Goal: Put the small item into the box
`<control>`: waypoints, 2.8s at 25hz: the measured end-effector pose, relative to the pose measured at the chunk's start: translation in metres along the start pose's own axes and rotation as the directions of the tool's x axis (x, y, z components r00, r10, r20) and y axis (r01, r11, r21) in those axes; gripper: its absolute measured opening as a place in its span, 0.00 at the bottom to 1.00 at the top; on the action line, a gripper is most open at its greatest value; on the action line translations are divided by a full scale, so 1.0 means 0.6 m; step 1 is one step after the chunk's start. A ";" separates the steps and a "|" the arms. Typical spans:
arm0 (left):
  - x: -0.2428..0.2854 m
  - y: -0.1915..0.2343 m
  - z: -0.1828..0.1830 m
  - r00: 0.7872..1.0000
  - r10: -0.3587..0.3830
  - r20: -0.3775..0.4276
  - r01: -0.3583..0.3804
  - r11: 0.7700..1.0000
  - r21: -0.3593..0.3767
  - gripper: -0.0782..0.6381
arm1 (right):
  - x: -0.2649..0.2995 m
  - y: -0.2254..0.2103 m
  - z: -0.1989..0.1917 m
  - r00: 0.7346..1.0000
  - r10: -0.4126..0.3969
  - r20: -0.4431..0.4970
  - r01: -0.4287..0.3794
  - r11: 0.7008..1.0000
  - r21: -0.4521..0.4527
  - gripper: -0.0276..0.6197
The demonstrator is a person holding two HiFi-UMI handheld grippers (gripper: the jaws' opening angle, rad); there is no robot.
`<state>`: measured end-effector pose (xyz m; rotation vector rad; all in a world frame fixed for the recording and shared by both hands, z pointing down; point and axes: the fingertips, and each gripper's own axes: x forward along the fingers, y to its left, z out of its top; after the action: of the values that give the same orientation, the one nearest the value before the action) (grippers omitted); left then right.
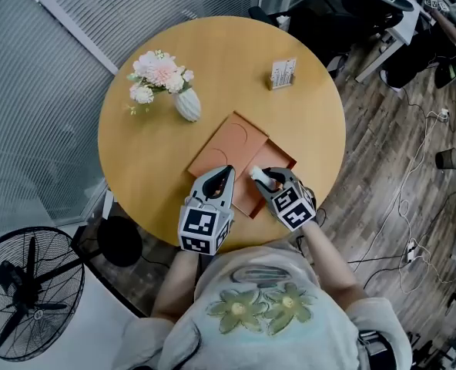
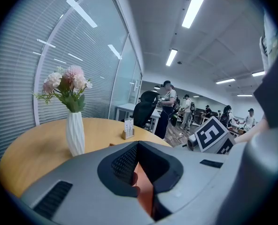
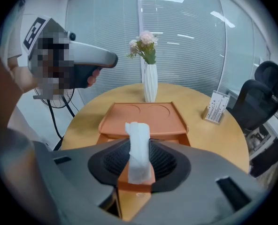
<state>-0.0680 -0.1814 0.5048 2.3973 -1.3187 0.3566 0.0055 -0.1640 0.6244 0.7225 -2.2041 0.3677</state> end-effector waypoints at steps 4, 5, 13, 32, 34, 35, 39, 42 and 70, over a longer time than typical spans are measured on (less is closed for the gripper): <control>0.004 0.000 -0.002 1.000 -0.002 -0.003 0.002 1.000 0.000 0.12 | 0.011 0.000 -0.007 1.000 0.006 -0.024 -0.007 1.000 -0.024 0.25; 0.005 0.001 -0.002 1.000 -0.002 -0.004 0.002 1.000 -0.001 0.12 | 0.014 0.000 -0.007 1.000 0.008 -0.030 -0.009 0.999 -0.033 0.25; 0.007 0.003 -0.006 1.000 0.000 -0.011 0.000 1.000 0.000 0.12 | 0.034 0.003 -0.016 0.997 0.025 -0.072 -0.031 0.996 -0.082 0.25; 0.020 0.004 -0.007 1.000 -0.017 -0.024 0.018 1.000 0.006 0.12 | 0.077 0.006 -0.054 0.979 0.048 -0.196 -0.075 0.988 -0.132 0.25; 0.022 0.003 -0.007 0.999 -0.019 -0.025 0.020 1.000 0.005 0.12 | 0.080 0.005 -0.057 0.977 0.050 -0.206 -0.079 0.988 -0.134 0.25; 0.023 0.004 -0.007 0.999 -0.020 -0.027 0.020 1.000 0.005 0.12 | 0.082 0.004 -0.059 0.976 0.051 -0.212 -0.081 0.988 -0.135 0.25; 0.023 0.008 -0.011 0.999 -0.018 -0.032 0.018 1.000 0.002 0.12 | 0.091 0.004 -0.068 0.970 0.054 -0.236 -0.090 0.986 -0.143 0.25; 0.024 0.008 -0.013 0.999 -0.020 -0.034 0.020 1.000 0.001 0.12 | 0.095 0.004 -0.072 0.966 0.056 -0.253 -0.097 0.984 -0.151 0.25; 0.034 0.019 -0.023 0.999 -0.014 -0.045 0.013 1.000 -0.021 0.12 | 0.127 0.012 -0.095 0.926 0.073 -0.370 -0.162 0.963 -0.215 0.25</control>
<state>-0.0677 -0.1962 0.5278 2.3662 -1.2799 0.3885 -0.0069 -0.1603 0.7191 0.3553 -1.9023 0.2601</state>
